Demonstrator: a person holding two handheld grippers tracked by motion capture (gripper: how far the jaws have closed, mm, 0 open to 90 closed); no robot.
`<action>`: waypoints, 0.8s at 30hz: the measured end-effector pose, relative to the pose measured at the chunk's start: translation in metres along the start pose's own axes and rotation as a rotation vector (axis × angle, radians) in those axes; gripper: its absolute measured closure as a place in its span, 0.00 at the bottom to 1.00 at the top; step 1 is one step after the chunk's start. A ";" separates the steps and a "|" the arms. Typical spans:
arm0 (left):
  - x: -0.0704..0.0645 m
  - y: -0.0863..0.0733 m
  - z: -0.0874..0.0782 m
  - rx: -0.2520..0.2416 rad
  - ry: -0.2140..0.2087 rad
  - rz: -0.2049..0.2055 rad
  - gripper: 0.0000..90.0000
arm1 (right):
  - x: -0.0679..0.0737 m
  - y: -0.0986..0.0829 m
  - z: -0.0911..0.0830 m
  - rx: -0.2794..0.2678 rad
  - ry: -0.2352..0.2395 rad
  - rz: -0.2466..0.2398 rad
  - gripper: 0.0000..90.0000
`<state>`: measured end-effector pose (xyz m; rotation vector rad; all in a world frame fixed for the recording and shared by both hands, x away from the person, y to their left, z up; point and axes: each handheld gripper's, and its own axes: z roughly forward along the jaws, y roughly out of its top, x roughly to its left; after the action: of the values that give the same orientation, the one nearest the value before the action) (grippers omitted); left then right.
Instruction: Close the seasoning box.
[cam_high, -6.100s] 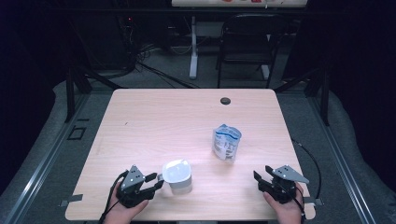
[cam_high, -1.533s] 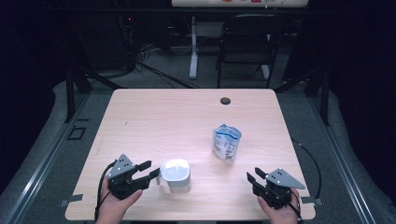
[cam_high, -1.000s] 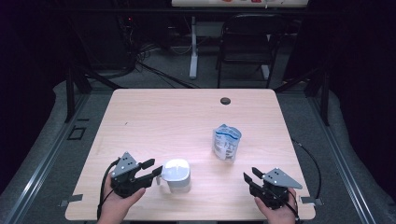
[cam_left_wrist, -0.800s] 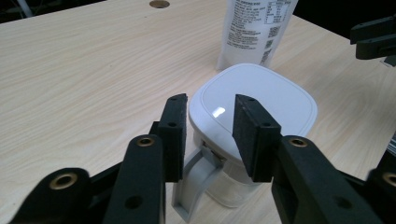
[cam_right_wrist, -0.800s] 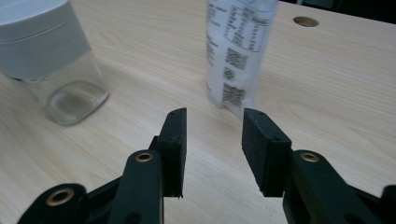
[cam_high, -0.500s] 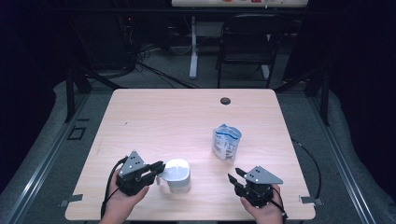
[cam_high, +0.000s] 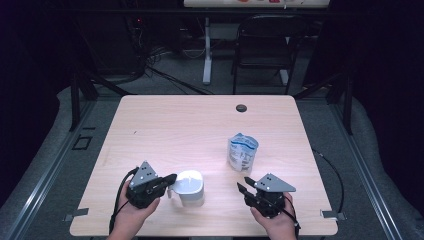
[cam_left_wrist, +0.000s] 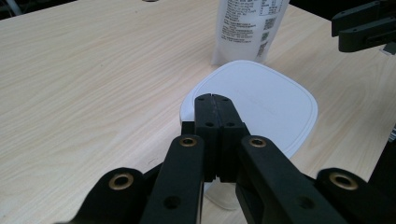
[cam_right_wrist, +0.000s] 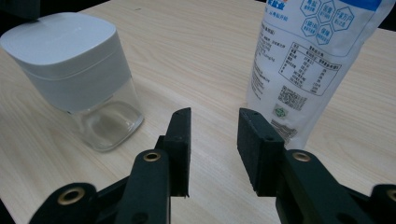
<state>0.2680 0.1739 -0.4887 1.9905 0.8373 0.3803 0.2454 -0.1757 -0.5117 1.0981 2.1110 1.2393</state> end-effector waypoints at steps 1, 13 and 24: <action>0.000 0.000 0.000 0.000 -0.001 0.000 1.00 | 0.000 0.001 0.001 -0.008 0.002 0.009 0.73; 0.002 0.003 -0.001 0.021 -0.006 0.005 1.00 | 0.001 0.014 0.004 -0.028 0.005 0.014 0.72; 0.003 0.002 0.002 0.028 0.004 -0.010 1.00 | 0.004 0.030 0.017 -0.040 0.040 0.028 0.71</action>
<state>0.2725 0.1740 -0.4880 2.0112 0.8594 0.3683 0.2671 -0.1554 -0.4942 1.0974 2.0972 1.3210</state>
